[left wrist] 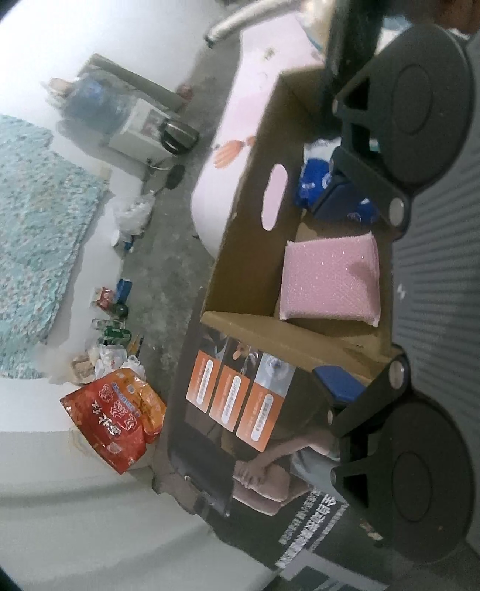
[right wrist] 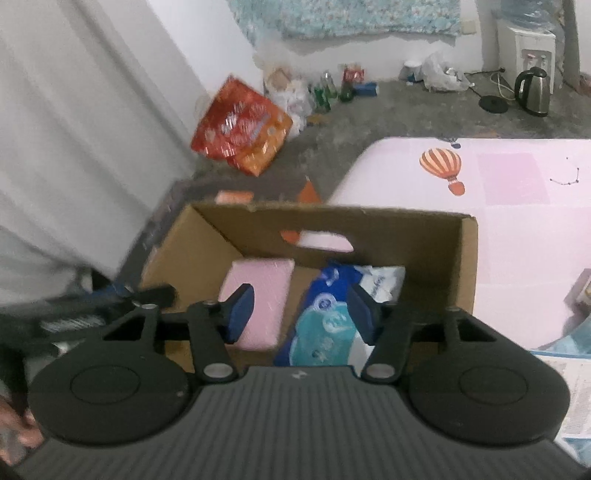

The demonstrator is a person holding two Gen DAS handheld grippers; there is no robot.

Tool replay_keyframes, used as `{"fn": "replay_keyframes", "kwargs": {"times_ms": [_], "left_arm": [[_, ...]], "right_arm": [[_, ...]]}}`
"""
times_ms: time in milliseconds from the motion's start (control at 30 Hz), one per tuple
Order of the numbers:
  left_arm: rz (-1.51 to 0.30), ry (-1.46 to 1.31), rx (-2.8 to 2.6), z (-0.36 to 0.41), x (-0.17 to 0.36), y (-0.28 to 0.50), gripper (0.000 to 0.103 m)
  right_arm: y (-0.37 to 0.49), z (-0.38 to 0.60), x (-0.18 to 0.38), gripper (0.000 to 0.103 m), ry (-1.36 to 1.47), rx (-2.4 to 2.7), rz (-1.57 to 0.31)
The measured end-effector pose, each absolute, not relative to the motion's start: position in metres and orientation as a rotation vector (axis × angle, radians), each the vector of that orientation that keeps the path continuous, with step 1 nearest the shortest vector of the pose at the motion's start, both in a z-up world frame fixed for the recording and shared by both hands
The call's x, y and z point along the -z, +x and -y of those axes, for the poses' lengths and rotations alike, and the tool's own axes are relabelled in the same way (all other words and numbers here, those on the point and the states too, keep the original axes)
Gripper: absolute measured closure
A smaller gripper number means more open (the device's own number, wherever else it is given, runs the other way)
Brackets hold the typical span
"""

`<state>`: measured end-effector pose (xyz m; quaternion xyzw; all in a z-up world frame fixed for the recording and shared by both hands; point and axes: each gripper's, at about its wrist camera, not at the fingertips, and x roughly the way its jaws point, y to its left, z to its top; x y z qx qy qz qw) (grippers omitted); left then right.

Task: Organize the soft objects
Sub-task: 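Open the left tool to drop the sponge in the box while the right tool releases the wipes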

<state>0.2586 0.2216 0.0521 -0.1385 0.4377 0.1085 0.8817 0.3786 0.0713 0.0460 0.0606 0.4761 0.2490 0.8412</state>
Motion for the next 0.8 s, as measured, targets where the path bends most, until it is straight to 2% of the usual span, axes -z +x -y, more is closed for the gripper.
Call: {"fn": "replay_keyframes", "kwargs": {"times_ms": [233, 433, 600, 800], "left_arm": [[-0.847, -0.342, -0.267, -0.243, -0.062, 0.232, 0.016], [-0.917, -0.386, -0.288, -0.259, -0.043, 0.239, 0.017], [-0.973, -0.453, -0.249, -0.267, -0.024, 0.244, 0.022], [-0.995, -0.461, -0.252, -0.267, -0.019, 0.244, 0.022]], "right_arm": [[0.385, -0.105, -0.020, 0.053, -0.122, -0.452, -1.120], [0.398, -0.126, 0.004, 0.050, -0.232, -0.397, -1.236], [0.405, -0.127, 0.012, 0.045, -0.174, -0.401, -1.286], [0.406, -0.124, 0.013, 0.049, 0.015, -0.426, -1.284]]}}
